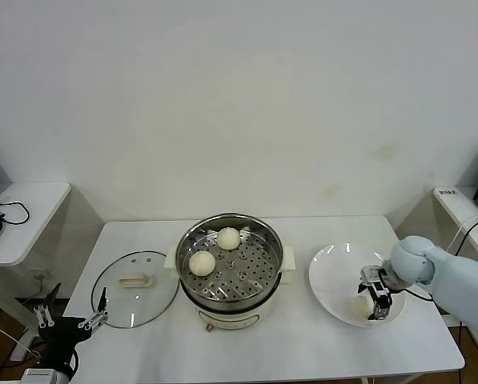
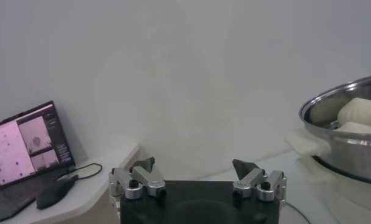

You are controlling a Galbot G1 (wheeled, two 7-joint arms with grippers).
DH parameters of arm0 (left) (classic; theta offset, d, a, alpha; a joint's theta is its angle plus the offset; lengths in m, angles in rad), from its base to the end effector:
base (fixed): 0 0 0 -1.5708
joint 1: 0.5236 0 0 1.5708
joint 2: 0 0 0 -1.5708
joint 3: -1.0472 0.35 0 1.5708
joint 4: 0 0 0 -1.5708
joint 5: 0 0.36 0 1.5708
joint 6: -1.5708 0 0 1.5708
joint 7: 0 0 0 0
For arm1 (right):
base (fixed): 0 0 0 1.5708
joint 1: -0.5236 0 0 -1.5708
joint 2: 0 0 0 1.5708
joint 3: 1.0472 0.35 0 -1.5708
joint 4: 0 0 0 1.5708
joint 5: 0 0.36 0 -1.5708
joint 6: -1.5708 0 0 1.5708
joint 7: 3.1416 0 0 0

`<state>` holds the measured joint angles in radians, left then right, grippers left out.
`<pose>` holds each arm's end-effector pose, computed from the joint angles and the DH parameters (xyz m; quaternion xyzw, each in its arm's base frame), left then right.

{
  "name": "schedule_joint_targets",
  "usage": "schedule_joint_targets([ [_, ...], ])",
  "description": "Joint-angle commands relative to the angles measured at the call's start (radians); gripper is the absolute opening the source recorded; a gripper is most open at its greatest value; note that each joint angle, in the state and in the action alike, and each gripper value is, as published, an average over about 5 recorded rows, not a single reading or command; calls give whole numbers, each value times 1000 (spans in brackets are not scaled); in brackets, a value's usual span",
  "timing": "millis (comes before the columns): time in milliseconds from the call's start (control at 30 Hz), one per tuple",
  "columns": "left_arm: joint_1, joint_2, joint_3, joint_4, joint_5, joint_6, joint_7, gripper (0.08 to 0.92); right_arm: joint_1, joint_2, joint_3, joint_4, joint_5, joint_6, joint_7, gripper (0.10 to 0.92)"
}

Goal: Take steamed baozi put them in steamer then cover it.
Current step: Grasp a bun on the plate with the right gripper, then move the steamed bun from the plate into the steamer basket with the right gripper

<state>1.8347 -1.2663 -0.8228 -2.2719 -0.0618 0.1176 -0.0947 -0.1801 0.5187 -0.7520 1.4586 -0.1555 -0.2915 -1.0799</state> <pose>0.1231 0.1127 -0.2484 0.0643 -0.9787 -0.1825 0.0686 0.4415 -0.1693 -0.2382 0.5035 -0.5139 0.5356 0.4422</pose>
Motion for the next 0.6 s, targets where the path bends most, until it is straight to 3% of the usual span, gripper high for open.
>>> schedule_joint_targets([
  [33, 2, -1, 0, -1, 0, -1, 0, 823, -14, 17, 8, -24, -1, -6, 0, 689],
  [267, 2, 0, 0, -3, -1, -1, 0, 823, 66, 0, -14, -4, 30, -10, -22, 593],
  [600, -3, 6, 4, -10, -4, -2, 0, 823, 369, -16, -67, 27, 148, -23, -67, 577],
])
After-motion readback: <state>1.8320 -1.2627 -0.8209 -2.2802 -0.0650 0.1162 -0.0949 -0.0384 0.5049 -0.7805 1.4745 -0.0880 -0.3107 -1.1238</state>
